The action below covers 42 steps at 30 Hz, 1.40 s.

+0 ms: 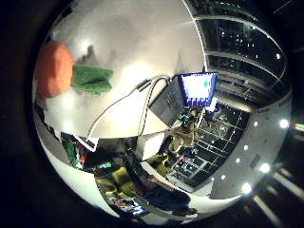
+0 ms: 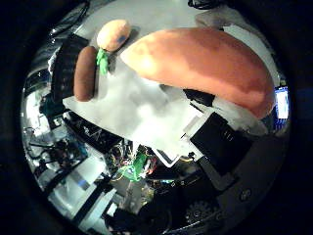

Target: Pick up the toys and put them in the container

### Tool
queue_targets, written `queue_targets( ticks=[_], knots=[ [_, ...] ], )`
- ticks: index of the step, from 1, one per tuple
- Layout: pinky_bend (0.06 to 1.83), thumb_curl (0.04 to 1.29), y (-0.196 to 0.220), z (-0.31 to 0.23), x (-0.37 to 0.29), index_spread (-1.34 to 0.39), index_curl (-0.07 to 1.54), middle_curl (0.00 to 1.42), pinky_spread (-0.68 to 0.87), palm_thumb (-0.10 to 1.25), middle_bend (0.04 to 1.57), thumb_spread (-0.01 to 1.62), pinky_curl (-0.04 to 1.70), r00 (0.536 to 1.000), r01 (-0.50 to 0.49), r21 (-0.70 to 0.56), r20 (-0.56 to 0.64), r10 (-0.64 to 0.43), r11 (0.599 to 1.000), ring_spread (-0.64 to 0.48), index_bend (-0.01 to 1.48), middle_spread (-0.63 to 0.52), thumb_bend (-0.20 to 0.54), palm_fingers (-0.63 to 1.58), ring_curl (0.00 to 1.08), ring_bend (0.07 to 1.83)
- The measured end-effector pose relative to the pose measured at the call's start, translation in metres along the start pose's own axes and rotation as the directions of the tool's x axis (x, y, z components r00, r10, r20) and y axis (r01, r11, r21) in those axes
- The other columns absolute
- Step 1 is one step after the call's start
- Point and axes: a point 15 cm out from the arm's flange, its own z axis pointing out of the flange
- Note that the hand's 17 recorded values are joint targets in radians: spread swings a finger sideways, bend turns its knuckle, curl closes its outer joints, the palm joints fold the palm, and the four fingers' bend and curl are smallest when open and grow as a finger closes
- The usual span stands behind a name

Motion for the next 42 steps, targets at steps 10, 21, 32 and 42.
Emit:
queue_targets(
  ticks=[10, 21, 32, 42],
  knots=[
    [0.19, 0.38, -0.061, -0.133, -0.134, -0.47, 0.63, 0.43, 0.19, 1.07, 0.4, 0.89, 0.11, 0.988, 0.14, 0.122, 0.049, -0.146, 0.983, -0.22, 1.0, -0.41, -0.019, 0.65, 0.11, 0.18],
    [0.19, 0.39, -0.126, -0.263, -0.288, -0.47, 0.62, 0.44, 0.18, 1.06, 0.39, 0.91, 0.09, 0.962, 0.206, 0.284, 0.116, -0.247, 0.936, -0.25, 0.96, -0.44, -0.018, 0.7, 0.13, 0.2],
    [0.58, 0.39, -0.138, -0.277, -0.397, -0.49, 0.42, 0.37, 0.25, 1.01, 0.15, 0.93, 0.18, 0.876, 0.254, 0.282, 0.338, -0.344, 0.925, -0.16, 0.2, -0.21, -0.033, 0.24, 0.23, 0.41],
    [0.8, 0.39, -0.135, -0.266, -0.384, -0.5, 0.2, 0.33, 0.38, 0.85, 0.2, 0.86, 0.25, 0.867, 0.28, 0.259, 0.344, -0.359, 0.924, 0.1, 0.13, 0.01, -0.03, -0.01, 0.26, 0.55]
  ],
)
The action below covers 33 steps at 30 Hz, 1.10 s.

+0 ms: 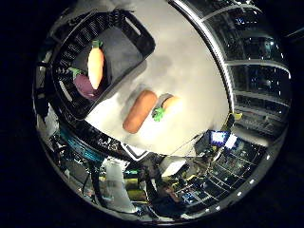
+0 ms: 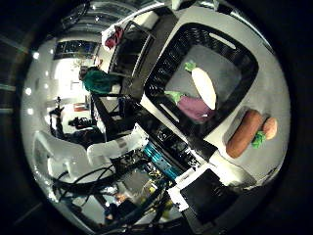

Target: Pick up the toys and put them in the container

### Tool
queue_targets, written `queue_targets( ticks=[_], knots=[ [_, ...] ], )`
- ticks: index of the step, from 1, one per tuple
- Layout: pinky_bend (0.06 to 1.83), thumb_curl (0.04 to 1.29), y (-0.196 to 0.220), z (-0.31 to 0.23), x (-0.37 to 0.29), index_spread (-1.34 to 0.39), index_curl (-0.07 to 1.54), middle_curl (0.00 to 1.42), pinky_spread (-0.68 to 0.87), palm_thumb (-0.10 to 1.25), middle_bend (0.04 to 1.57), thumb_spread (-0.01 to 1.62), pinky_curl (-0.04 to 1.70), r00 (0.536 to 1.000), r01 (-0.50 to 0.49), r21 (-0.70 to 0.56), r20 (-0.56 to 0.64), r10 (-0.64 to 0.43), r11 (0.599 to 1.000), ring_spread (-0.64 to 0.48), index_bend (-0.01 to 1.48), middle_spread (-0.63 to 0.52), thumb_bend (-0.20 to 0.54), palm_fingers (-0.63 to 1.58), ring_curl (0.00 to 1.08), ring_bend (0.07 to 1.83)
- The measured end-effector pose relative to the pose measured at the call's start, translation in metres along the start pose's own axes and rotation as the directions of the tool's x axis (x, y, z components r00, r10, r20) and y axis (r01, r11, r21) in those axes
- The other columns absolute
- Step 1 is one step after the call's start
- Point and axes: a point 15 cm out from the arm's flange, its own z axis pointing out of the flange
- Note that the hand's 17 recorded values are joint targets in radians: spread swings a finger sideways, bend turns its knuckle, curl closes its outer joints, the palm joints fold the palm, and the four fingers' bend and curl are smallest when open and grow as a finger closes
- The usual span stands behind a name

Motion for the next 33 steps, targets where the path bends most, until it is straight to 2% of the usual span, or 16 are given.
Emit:
queue_targets(
  ticks=[8, 10, 14, 17, 20, 25, 27, 30, 33],
  knots=[
    [0.7, 0.39, 0.024, -0.033, 0.044, -0.46, 0.24, 0.34, 0.38, 0.83, 0.26, 0.87, 0.23, 0.999, -0.037, 0.051, -0.034, 0.038, 0.998, 0.1, 0.18, 0.0, -0.03, 0.07, 0.24, 0.48],
    [0.65, 0.39, 0.038, -0.033, 0.062, -0.45, 0.26, 0.35, 0.38, 0.83, 0.28, 0.87, 0.21, 0.996, -0.078, 0.052, -0.035, 0.08, 0.996, 0.08, 0.19, -0.02, -0.03, 0.12, 0.23, 0.46],
    [0.56, 0.39, 0.093, -0.01, 0.11, -0.45, 0.3, 0.35, 0.38, 0.83, 0.31, 0.87, 0.19, 0.978, -0.207, 0.006, -0.025, 0.207, 0.978, 0.06, 0.2, -0.05, -0.028, 0.19, 0.22, 0.41],
    [0.53, 0.39, 0.125, -0.01, 0.148, -0.44, 0.31, 0.35, 0.37, 0.82, 0.29, 0.88, 0.19, 0.961, -0.27, -0.01, -0.074, 0.268, 0.963, 0.06, 0.18, -0.06, -0.029, 0.21, 0.21, 0.38],
    [0.5, 0.38, 0.163, -0.007, 0.182, -0.44, 0.31, 0.34, 0.37, 0.81, 0.28, 0.9, 0.19, 0.93, -0.358, -0.025, -0.096, 0.355, 0.933, 0.06, 0.18, -0.07, -0.03, 0.22, 0.21, 0.36],
    [0.45, 0.38, 0.231, 0.037, 0.209, -0.43, 0.32, 0.34, 0.37, 0.8, 0.27, 0.91, 0.19, 0.871, -0.492, -0.102, -0.06, 0.488, 0.865, 0.06, 0.19, -0.07, -0.031, 0.26, 0.2, 0.32],
    [0.43, 0.37, 0.243, 0.043, 0.226, -0.42, 0.33, 0.34, 0.37, 0.78, 0.26, 0.91, 0.19, 0.846, -0.533, -0.077, -0.06, 0.529, 0.843, 0.07, 0.18, -0.07, -0.032, 0.27, 0.2, 0.3],
    [0.4, 0.34, 0.247, 0.049, 0.246, -0.41, 0.34, 0.34, 0.38, 0.68, 0.24, 0.95, 0.19, 0.811, -0.584, -0.034, -0.056, 0.582, 0.811, 0.09, 0.19, -0.06, -0.046, 0.29, 0.2, 0.29],
    [0.37, 0.33, 0.24, 0.058, 0.258, -0.37, 0.35, 0.33, 0.39, 0.63, 0.21, 0.98, 0.19, 0.759, -0.65, 0.0, -0.042, 0.65, 0.76, 0.14, 0.21, -0.03, -0.039, 0.3, 0.2, 0.26]
  ],
)
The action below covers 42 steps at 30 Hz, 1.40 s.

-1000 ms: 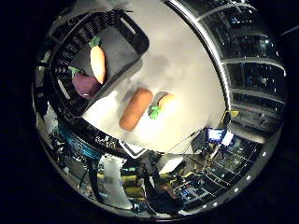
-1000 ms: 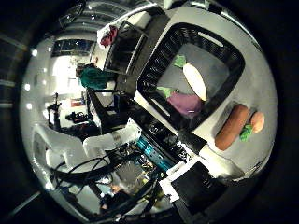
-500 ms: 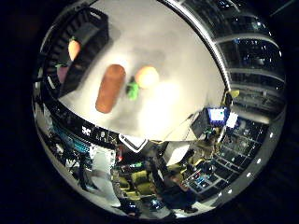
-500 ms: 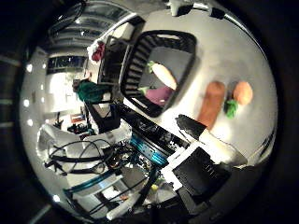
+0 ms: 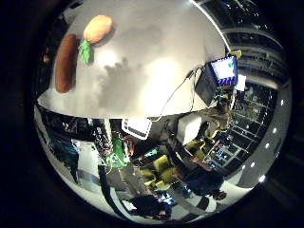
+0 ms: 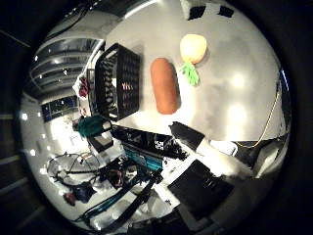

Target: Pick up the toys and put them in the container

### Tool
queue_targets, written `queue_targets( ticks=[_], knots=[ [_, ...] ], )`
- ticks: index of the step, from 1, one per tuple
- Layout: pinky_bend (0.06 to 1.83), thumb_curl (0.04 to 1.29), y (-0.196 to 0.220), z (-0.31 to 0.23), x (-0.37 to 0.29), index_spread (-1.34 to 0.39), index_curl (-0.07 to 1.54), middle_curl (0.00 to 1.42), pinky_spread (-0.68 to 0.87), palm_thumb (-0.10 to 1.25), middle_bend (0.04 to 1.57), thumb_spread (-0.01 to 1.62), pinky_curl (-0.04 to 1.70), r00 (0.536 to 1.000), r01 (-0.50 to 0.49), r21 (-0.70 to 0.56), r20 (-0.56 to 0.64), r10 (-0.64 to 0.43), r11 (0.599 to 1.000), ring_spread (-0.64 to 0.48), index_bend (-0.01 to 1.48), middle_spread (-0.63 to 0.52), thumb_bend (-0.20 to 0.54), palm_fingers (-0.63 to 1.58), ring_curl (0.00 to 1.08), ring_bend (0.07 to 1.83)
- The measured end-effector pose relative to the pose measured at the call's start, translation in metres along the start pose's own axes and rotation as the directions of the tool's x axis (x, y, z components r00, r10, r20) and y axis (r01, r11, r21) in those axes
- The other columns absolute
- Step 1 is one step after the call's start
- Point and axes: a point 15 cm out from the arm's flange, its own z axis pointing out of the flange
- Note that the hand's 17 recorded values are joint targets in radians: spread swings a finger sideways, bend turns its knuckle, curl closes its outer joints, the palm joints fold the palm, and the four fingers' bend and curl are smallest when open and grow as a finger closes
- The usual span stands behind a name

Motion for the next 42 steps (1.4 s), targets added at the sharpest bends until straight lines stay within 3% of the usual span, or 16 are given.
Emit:
queue_targets(
  ticks=[4, 8, 13, 20, 33, 42],
  knots=[
    [0.33, 0.31, -0.027, 0.018, 0.003, -0.31, 0.38, 0.31, 0.42, 0.55, 0.17, 1.01, 0.2, 0.995, -0.1, 0.053, 0.02, 0.099, 0.994, 0.19, 0.23, 0.02, -0.034, 0.29, 0.2, 0.23],
    [0.36, 0.3, -0.039, 0.044, -0.005, -0.27, 0.37, 0.29, 0.43, 0.51, 0.17, 1.02, 0.23, 0.986, -0.155, 0.029, 0.064, 0.153, 0.988, 0.22, 0.17, 0.08, -0.033, 0.23, 0.21, 0.24],
    [0.44, 0.29, -0.049, 0.078, -0.043, -0.26, 0.3, 0.29, 0.44, 0.48, 0.19, 1.0, 0.26, 0.994, -0.081, -0.034, 0.071, 0.083, 0.996, 0.24, 0.13, 0.12, -0.029, 0.12, 0.23, 0.28],
    [0.45, 0.29, -0.069, 0.099, -0.058, -0.25, 0.27, 0.31, 0.43, 0.48, 0.21, 1.0, 0.28, 0.995, -0.064, -0.071, 0.067, 0.069, 0.995, 0.24, 0.15, 0.14, -0.026, 0.09, 0.24, 0.3],
    [0.46, 0.3, -0.111, 0.091, -0.051, -0.26, 0.26, 0.33, 0.43, 0.52, 0.22, 0.99, 0.3, 0.997, -0.047, -0.033, 0.052, 0.049, 0.998, 0.22, 0.15, 0.11, -0.026, 0.07, 0.25, 0.31],
    [0.46, 0.3, -0.12, 0.126, -0.046, -0.26, 0.25, 0.33, 0.43, 0.54, 0.22, 0.99, 0.3, 0.998, -0.04, -0.089, 0.046, 0.044, 0.995, 0.21, 0.15, 0.1, -0.027, 0.07, 0.26, 0.3]
  ],
)
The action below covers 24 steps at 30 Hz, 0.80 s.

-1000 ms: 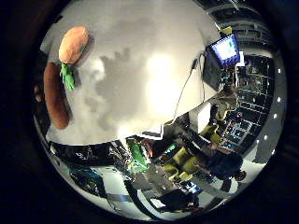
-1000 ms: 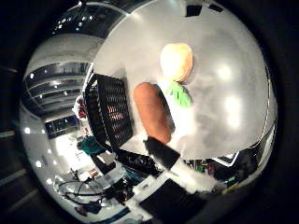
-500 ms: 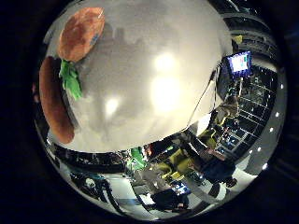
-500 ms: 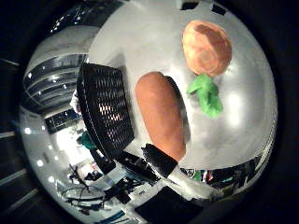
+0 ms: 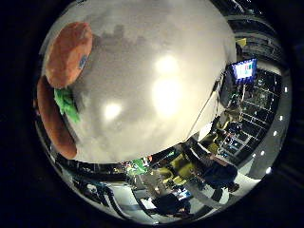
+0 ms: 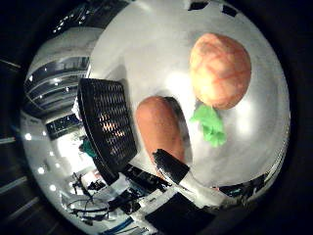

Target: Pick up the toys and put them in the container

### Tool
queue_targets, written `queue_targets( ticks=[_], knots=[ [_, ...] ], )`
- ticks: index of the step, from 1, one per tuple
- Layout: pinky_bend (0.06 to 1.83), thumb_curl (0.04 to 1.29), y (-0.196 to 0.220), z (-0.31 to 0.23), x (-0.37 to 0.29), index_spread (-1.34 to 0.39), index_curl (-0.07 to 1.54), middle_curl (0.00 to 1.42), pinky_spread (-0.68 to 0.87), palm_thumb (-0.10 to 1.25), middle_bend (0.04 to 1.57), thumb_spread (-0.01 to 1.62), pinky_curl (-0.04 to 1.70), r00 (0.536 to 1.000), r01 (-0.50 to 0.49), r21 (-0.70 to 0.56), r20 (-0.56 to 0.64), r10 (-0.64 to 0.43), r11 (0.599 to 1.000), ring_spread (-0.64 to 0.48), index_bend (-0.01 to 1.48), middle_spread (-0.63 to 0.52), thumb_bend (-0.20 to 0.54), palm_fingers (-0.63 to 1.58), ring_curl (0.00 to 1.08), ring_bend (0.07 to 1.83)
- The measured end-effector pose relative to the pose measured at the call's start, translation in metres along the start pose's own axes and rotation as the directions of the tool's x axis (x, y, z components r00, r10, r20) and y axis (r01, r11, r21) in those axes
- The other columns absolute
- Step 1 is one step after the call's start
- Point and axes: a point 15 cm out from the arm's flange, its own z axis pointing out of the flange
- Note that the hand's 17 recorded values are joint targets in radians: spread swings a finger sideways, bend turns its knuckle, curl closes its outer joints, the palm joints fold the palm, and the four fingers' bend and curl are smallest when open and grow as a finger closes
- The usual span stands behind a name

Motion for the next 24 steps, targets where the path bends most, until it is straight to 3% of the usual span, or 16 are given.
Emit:
queue_targets(
  ticks=[8, 11, 15, 18, 19, 21, 24],
  knots=[
    [0.45, 0.31, -0.013, 0.022, 0.011, -0.26, 0.25, 0.34, 0.4, 0.58, 0.26, 0.98, 0.29, 1.0, 0.008, -0.03, -0.023, -0.009, 1.0, 0.18, 0.14, 0.06, -0.024, 0.16, 0.27, 0.35],
    [0.45, 0.32, -0.011, 0.027, 0.016, -0.26, 0.24, 0.35, 0.32, 0.61, 0.31, 0.98, 0.29, 0.999, 0.008, -0.042, -0.031, -0.009, 0.999, 0.08, 0.14, 0.0, -0.019, 0.31, 0.29, 0.46],
    [0.49, 0.32, -0.009, 0.027, 0.025, -0.26, 0.24, 0.38, 0.14, 0.65, 0.4, 0.97, 0.28, 0.998, 0.022, -0.052, -0.062, -0.026, 0.998, -0.07, 0.15, -0.07, -0.022, 0.43, 0.32, 0.59],
    [0.64, 0.33, -0.008, 0.027, 0.029, -0.3, 0.22, 0.41, -0.09, 0.69, 0.5, 0.97, 0.29, 0.996, 0.028, -0.058, -0.077, -0.033, 0.998, -0.19, 0.14, -0.14, -0.02, 0.76, 0.36, 0.8],
    [0.65, 0.33, -0.007, 0.027, 0.03, -0.3, 0.22, 0.42, -0.12, 0.69, 0.51, 0.97, 0.29, 0.996, 0.031, -0.06, -0.08, -0.036, 0.998, -0.2, 0.14, -0.14, -0.02, 0.75, 0.36, 0.8],
    [0.77, 0.33, -0.008, 0.024, 0.034, -0.36, 0.25, 0.47, -0.29, 0.72, 0.63, 0.96, 0.32, 0.996, 0.025, -0.053, -0.081, -0.029, 0.998, -0.24, 0.21, -0.2, -0.018, 1.13, 0.4, 0.91],
    [0.91, 0.34, -0.01, 0.001, 0.044, -0.43, 0.36, 0.56, -0.41, 0.73, 0.8, 0.96, 0.41, 0.996, 0.008, -0.01, -0.085, -0.009, 1.0, -0.26, 0.38, -0.23, -0.024, 1.26, 0.48, 0.99]
  ],
)
